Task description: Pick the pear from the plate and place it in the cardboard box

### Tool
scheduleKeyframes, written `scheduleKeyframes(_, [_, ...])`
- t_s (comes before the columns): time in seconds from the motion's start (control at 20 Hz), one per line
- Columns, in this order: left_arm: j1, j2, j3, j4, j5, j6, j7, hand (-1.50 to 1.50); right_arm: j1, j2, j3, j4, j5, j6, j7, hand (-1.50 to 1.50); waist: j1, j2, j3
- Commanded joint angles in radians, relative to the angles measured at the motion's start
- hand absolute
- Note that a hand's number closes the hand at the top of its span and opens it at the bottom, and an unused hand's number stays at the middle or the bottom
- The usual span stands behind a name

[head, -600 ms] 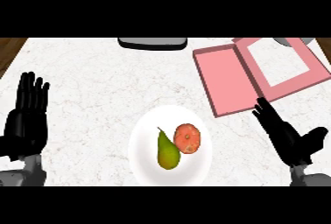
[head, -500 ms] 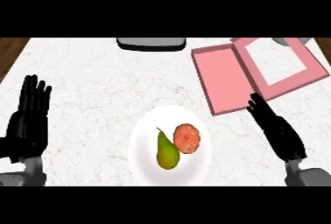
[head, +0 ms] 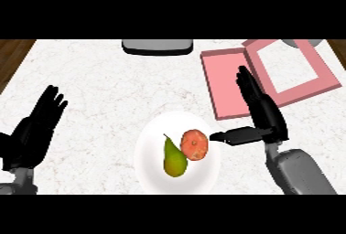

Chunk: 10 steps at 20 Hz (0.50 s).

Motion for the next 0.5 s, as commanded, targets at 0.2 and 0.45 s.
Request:
scheduleKeyframes(0.2, [0.021, 0.013, 0.018, -0.016, 0.025, -0.04, 0.063, 0.0, -0.14, -0.065, 0.08, -0.187, 0.106, 0.073, 0.126, -1.5, -0.012, -0.004, 0.001])
scheduleKeyframes(0.45, [-0.015, 0.028, 0.028, 0.0, 0.036, -0.055, 0.076, 0.0, -0.253, -0.214, 0.254, -0.157, 0.26, 0.23, 0.363, -1.5, 0.003, -0.008, -0.003])
